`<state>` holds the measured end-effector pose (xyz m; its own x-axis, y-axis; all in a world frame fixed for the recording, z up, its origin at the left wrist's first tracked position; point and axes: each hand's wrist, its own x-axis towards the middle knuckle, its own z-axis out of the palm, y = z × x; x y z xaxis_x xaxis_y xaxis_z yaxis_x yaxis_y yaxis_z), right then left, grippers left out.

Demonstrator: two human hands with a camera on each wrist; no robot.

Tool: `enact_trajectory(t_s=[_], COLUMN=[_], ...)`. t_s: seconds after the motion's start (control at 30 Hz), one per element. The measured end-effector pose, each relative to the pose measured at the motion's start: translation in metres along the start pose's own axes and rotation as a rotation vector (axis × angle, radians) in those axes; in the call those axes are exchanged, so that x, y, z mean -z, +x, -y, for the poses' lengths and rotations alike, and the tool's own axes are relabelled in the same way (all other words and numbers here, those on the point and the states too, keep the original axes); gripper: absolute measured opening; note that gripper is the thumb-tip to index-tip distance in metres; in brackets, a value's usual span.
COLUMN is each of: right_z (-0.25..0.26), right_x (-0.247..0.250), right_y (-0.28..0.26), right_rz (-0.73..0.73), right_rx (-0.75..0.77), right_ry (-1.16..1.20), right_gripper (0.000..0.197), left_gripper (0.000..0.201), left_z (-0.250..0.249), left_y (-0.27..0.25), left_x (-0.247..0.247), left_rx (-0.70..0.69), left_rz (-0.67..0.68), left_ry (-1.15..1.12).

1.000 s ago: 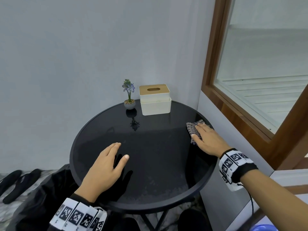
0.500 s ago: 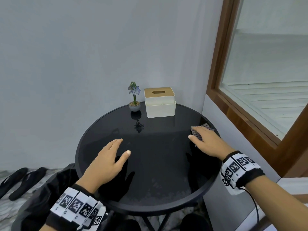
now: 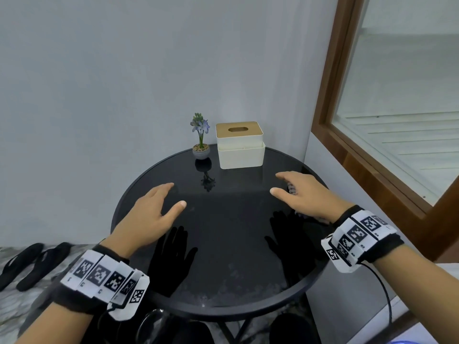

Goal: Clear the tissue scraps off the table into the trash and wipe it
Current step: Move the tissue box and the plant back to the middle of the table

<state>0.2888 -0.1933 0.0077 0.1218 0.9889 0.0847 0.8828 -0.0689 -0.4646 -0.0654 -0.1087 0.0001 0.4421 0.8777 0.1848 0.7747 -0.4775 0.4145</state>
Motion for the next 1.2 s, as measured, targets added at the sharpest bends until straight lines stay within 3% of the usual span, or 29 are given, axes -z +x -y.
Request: enact_trajectory(t_s=[0.3, 0.53, 0.7, 0.83, 1.2], right_z=[0.009, 0.012, 0.004, -0.003, -0.009], right_x=[0.003, 0.013, 0.007, 0.003, -0.001], right_y=[0.058, 0.112, 0.142, 0.158, 0.18], right_rz=[-0.022, -0.072, -0.053, -0.009, 0.003], right_rx=[-0.072, -0.094, -0.133, -0.144, -0.112], right_ry=[-0.019, 0.074, 0.115, 0.106, 0.129], right_gripper=[0.08, 0.061, 0.055, 0.049, 0.037], left_gripper=[0.078, 0.075, 0.054, 0.061, 0.044], left_z=[-0.014, -0.028, -0.035, -0.036, -0.044], left_y=[0.089, 0.164, 0.205, 0.227, 0.244], left_x=[-0.002, -0.032, -0.057, -0.07, -0.085], left_rx=[-0.033, -0.055, 0.005, 0.002, 0.059], left_rz=[-0.001, 0.021, 0.032, 0.033, 0.003], left_ry=[0.004, -0.059, -0.059, -0.107, -0.27])
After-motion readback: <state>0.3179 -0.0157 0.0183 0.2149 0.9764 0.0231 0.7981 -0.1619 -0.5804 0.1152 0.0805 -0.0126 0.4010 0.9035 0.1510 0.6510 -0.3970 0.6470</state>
